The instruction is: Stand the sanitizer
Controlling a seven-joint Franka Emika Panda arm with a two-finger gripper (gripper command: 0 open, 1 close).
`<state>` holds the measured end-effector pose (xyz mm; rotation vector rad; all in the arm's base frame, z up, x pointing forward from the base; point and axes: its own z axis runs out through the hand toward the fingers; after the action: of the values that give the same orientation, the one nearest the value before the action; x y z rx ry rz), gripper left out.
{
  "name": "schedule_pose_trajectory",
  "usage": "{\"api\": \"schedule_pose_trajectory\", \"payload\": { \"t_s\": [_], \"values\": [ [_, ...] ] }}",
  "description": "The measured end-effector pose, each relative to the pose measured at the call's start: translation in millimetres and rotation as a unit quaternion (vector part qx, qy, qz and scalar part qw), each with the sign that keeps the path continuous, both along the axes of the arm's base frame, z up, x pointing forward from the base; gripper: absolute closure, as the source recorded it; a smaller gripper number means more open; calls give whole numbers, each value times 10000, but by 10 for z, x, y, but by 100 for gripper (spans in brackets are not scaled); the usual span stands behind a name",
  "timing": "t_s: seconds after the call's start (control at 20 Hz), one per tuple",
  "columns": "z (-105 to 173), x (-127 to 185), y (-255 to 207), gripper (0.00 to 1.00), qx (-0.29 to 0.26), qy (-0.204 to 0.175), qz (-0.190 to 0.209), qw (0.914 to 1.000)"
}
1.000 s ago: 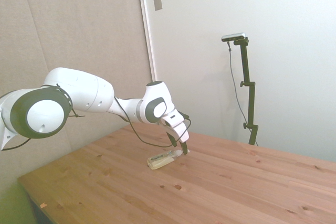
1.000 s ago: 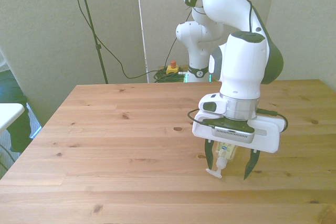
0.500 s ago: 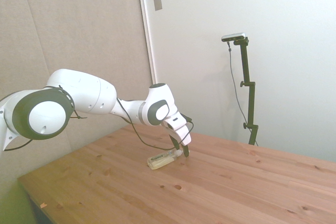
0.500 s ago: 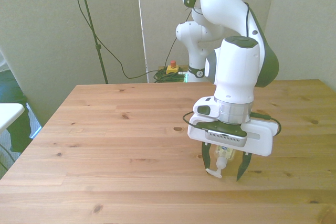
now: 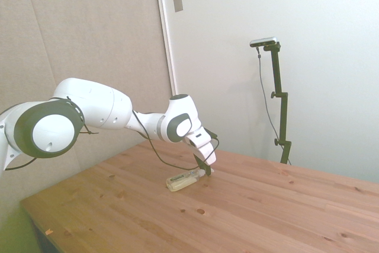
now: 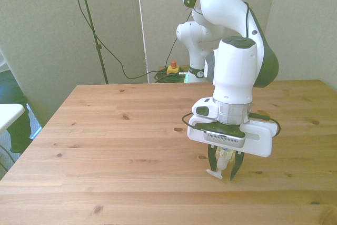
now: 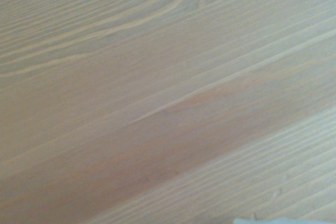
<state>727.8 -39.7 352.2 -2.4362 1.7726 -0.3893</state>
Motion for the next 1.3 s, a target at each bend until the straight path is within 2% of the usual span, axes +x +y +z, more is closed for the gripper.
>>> {"api": "schedule_pose_trajectory", "payload": {
  "t_s": [0.25, 0.45, 0.55, 0.75, 0.9, 1.05, 1.3],
  "values": [
    [-3, 0, -2, 100, 21, -15, 29, 10000],
    [32, 18, 43, 100, 25, -205, 71, 9998],
    [123, 17, 86, 100, 1, -427, 106, 9990],
    [452, -57, 222, 100, -210, -1125, 108, 9934],
    [693, -211, 374, 100, -495, -1807, 31, 9823],
    [842, -424, 484, 100, -817, -2449, -44, 9661],
    [927, -589, 478, 100, -1256, -3127, -233, 9412]
  ]
}}
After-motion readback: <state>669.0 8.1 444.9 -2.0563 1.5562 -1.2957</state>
